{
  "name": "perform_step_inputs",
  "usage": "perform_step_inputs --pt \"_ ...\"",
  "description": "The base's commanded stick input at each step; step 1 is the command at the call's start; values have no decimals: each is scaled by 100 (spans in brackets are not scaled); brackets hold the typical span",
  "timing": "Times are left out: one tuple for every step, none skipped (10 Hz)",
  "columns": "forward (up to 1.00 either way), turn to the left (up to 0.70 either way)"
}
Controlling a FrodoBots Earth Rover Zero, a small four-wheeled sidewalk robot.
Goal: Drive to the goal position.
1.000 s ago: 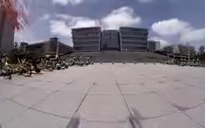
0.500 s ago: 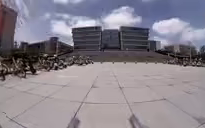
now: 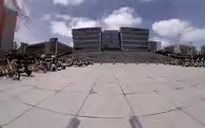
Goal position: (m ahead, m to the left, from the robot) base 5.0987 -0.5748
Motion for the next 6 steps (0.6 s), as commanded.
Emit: perform_step_inputs --pt "70 -5" --pt "70 0" --pt "70 0" --pt "70 0" --pt "70 0" --pt "70 0"
